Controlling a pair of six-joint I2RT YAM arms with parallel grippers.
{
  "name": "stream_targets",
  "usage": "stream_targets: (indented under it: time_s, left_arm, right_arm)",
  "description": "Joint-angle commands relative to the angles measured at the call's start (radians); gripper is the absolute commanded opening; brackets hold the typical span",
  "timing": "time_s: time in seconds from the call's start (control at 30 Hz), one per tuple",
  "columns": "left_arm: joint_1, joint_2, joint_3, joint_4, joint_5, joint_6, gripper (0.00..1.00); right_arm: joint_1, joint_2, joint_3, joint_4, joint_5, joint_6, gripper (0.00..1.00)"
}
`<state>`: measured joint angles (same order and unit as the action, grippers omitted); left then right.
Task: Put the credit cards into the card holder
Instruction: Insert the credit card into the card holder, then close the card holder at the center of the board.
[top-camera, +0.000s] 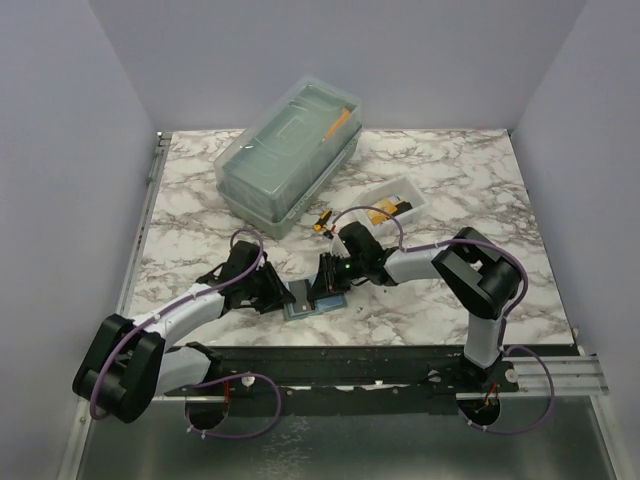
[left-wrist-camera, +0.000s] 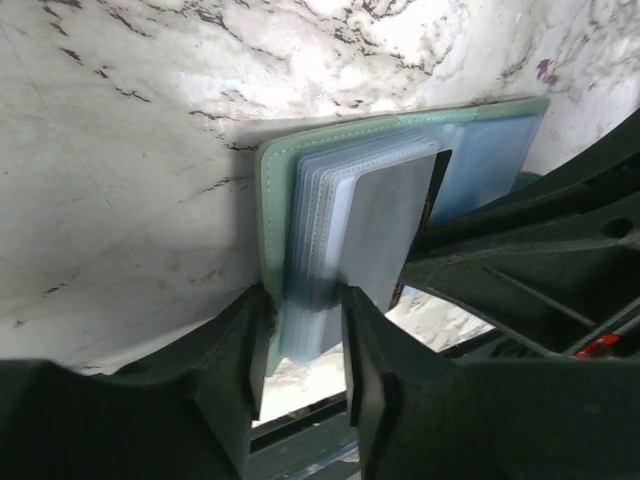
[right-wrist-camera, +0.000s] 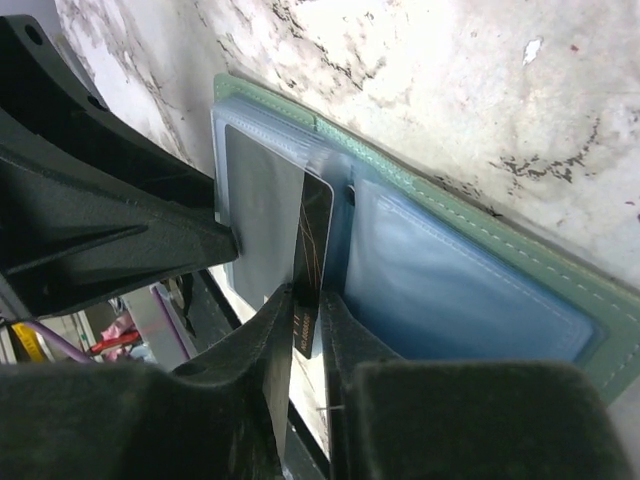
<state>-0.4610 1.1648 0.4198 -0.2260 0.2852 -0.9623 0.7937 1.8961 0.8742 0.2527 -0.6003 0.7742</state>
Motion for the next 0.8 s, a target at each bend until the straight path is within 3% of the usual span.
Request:
stream_targets:
  time_s: [0.0, 0.1, 0.17, 0.3, 0.37, 0.5, 0.77]
  left_arm:
    - [-0.007, -0.047, 0.020, -0.009, -0.024, 0.001, 0.46]
    - [0.013, -0.100, 0.017, -0.085, -0.051, -0.008, 0.62]
    - [0.037, -0.127, 0.005, -0.097, -0.048, -0.021, 0.67]
    - [0.090, -0.146, -0.018, -0.038, 0.004, -0.023, 0.78]
    - [0.098, -0.140, -0.030, 0.014, 0.034, -0.027, 0.83]
    - [0.101, -0.094, -0.073, 0.133, 0.089, -0.060, 0.88]
    - [0.102, -0.036, -0.101, 0.275, 0.169, -0.078, 0.86]
  right_arm:
    - [0.018, -0.058, 0.001, -0.076, 0.048, -0.048, 0.25]
    - [0.013, -0.138, 0.010, -0.214, 0.106, -0.093, 0.36]
    - [0.012, -0.188, 0.032, -0.333, 0.123, -0.140, 0.44]
    - [-0.002, -0.290, 0.044, -0.479, 0.205, -0.217, 0.63]
    - [-0.014, -0.308, 0.041, -0.513, 0.253, -0.236, 0.66]
    - [-0.016, -0.260, 0.069, -0.513, 0.302, -0.253, 0.64]
    - [-0.016, -0.166, 0.066, -0.406, 0.383, -0.251, 0.35]
